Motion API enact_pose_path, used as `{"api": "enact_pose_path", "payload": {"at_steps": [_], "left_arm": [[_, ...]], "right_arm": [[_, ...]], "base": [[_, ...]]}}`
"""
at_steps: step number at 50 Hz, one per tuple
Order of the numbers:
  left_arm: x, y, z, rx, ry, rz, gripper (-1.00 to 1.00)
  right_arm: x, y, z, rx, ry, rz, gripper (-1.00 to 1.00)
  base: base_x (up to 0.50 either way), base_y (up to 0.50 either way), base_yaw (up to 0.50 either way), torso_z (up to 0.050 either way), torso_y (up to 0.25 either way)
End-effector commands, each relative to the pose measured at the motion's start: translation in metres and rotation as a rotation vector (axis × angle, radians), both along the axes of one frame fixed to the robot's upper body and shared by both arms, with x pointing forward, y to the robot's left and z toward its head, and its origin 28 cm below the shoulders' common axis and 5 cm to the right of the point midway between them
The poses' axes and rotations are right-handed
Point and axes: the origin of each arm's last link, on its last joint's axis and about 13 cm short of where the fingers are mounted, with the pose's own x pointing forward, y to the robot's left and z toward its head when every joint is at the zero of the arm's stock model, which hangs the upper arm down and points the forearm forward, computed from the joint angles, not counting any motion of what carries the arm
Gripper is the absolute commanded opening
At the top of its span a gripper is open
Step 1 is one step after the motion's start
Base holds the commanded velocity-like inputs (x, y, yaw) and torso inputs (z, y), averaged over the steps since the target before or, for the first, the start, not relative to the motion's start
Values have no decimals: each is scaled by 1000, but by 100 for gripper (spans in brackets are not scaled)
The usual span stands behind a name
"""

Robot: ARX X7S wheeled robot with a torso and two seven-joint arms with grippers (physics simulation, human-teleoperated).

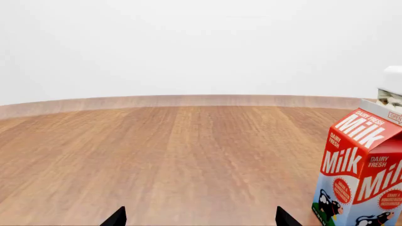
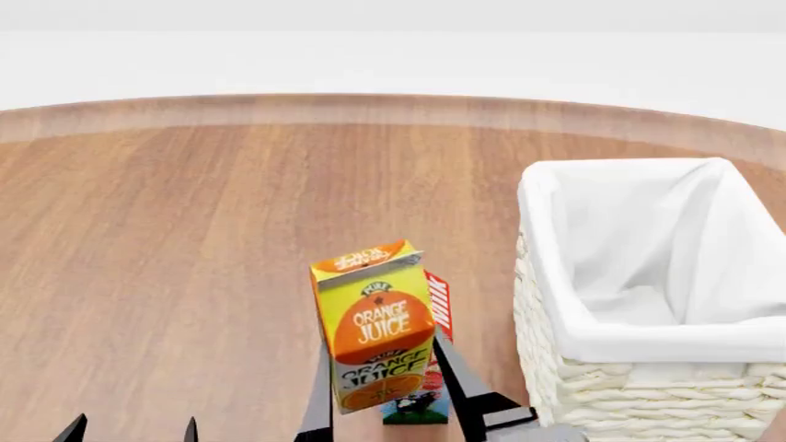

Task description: Pick up the orange juice, and put it in the basket.

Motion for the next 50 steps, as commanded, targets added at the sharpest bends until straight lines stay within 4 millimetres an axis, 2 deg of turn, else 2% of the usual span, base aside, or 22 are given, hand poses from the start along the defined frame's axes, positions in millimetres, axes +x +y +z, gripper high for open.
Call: {"api": "enact_pose_path", "payload": {"at_steps": [1, 38, 50], "left_arm": [[0, 0, 0, 0, 0, 0, 100], [0, 0, 0, 0, 0, 0, 100], [0, 0, 0, 0, 0, 0, 100]], "right_arm": [[1, -8, 26, -34, -92, -48, -100], [17, -38, 83, -64, -212, -206, -100], [25, -52, 94, -67, -217, -271, -100]], "base": [[0, 0, 0, 0, 0], [0, 0, 0, 0, 1], [0, 0, 0, 0, 1]]}}
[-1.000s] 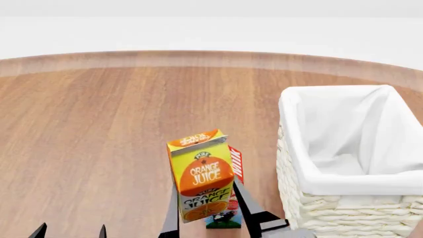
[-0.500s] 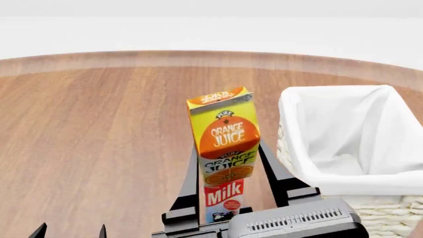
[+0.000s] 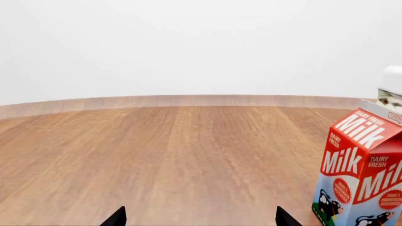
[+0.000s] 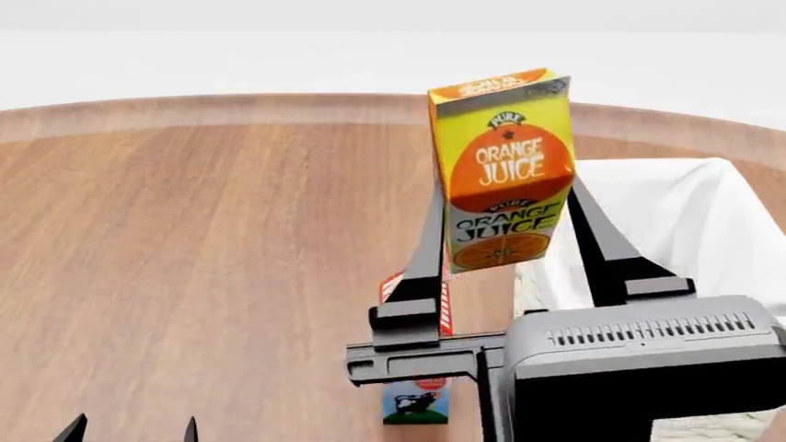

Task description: Pick up the orange juice, and put it in the basket.

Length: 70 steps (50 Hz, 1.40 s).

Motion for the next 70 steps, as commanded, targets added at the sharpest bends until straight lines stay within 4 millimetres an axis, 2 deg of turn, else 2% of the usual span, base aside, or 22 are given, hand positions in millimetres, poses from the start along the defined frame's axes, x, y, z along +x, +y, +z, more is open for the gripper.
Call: {"api": "enact_pose_path", "payload": {"at_steps": [1, 33, 54, 70], "left_arm": [[0, 0, 0, 0, 0, 0, 100], [0, 0, 0, 0, 0, 0, 100], [0, 0, 0, 0, 0, 0, 100], [0, 0, 0, 0, 0, 0, 100]], "right_arm": [[6, -16, 16, -18, -50, -91, -100], [29, -49, 8, 19, 8, -233, -100], [51, -53, -4, 13, 76, -263, -100], [77, -52, -16, -9, 133, -288, -100]], "base": [[0, 0, 0, 0, 0], [0, 0, 0, 0, 1], [0, 0, 0, 0, 0], [0, 0, 0, 1, 1]]}}
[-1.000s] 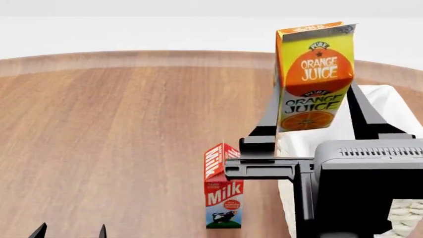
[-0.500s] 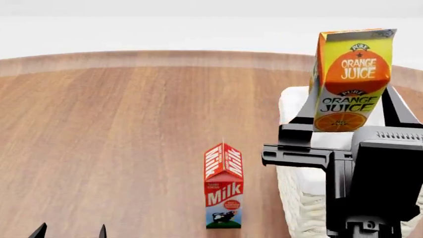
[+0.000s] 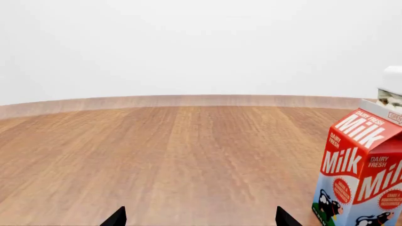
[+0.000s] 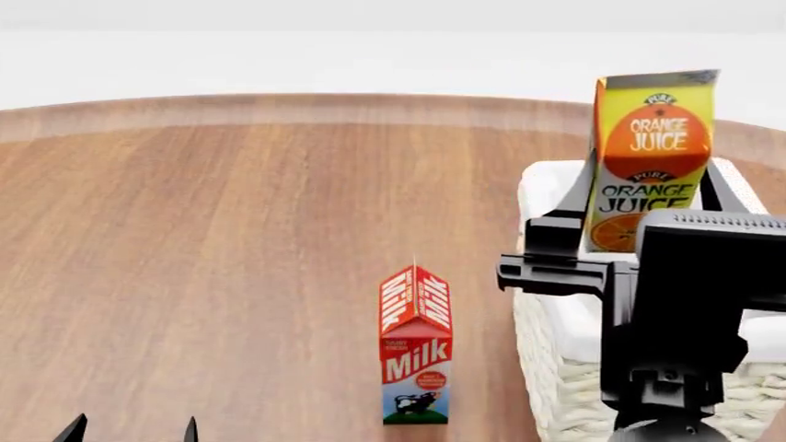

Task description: Pick up the orange juice, and put it in the basket.

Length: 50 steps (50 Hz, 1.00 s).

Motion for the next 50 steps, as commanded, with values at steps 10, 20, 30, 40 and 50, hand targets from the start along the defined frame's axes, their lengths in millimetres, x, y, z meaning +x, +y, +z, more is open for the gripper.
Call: {"api": "enact_pose_path", "payload": {"at_steps": [10, 20, 30, 40, 50], "left_arm": [[0, 0, 0, 0, 0, 0, 100], [0, 0, 0, 0, 0, 0, 100], [0, 0, 0, 0, 0, 0, 100], [0, 0, 0, 0, 0, 0, 100], [0, 0, 0, 0, 0, 0, 100]], "right_arm": [[33, -5, -12, -34, 53, -60, -100], [42, -7, -21, -33, 79, -78, -100], [50, -11, -26, -28, 96, -95, -100], [58, -16, -34, 3, 122, -106, -100], [68, -20, -43, 6, 148, -131, -100]], "base": [[0, 0, 0, 0, 1], [0, 0, 0, 0, 1], [0, 0, 0, 0, 1], [0, 0, 0, 1, 0], [0, 0, 0, 0, 1]]}}
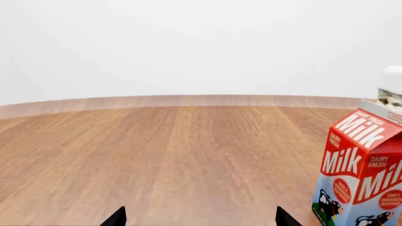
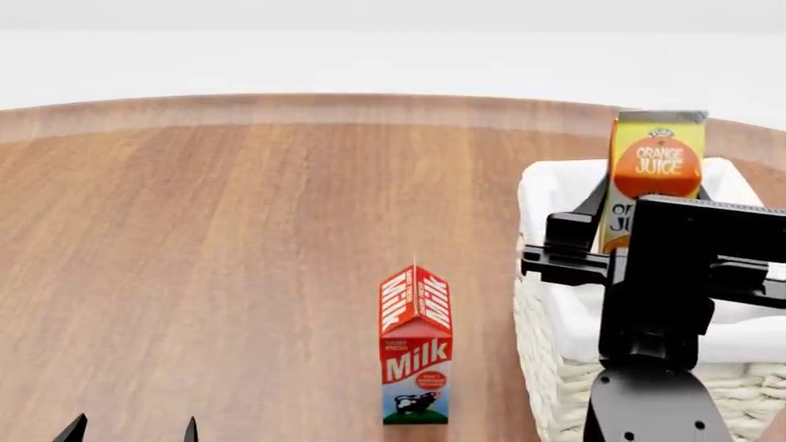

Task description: Pick up the orange juice, and put it in the basket.

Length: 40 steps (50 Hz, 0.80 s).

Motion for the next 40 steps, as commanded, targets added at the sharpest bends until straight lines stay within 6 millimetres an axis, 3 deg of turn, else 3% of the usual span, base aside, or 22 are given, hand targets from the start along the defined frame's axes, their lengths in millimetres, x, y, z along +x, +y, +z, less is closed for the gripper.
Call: {"api": "enact_pose_path", "payload": {"at_steps": [1, 40], "left_arm": [[0, 0, 0, 0, 0, 0, 100], [0, 0, 0, 0, 0, 0, 100]], "right_arm": [[11, -7, -3, -38, 4, -35, -100], [32, -7, -15, -33, 37, -58, -100]], "base": [[0, 0, 0, 0, 0], [0, 0, 0, 0, 1]]}}
